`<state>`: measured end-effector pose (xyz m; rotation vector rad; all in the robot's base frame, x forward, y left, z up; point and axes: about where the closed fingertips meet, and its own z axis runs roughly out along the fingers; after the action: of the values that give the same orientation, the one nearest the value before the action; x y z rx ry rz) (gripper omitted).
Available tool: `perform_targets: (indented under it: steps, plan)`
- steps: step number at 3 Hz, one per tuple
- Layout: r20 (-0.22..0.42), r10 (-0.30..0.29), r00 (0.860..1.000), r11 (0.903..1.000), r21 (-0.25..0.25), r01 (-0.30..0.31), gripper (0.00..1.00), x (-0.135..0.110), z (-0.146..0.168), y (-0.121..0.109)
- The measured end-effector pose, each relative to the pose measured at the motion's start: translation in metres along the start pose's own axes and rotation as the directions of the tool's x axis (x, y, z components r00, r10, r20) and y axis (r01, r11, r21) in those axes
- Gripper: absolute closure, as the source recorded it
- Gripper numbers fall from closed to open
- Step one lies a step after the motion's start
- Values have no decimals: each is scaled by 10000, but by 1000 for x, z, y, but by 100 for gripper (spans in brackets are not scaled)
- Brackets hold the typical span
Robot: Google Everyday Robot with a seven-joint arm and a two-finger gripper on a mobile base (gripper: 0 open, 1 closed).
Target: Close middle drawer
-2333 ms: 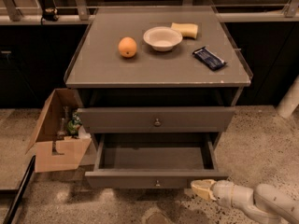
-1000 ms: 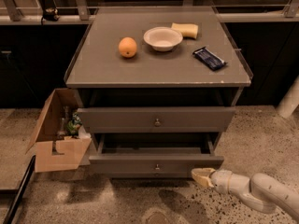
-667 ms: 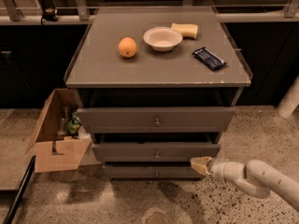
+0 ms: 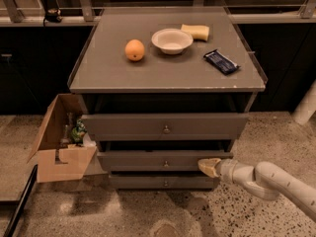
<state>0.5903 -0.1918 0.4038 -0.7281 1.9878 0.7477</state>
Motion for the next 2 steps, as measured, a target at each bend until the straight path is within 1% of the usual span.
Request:
perform_targets:
  steps: [2]
  plan:
    - [348,-145,9993,9998,106,142,39,-13,7,-11]
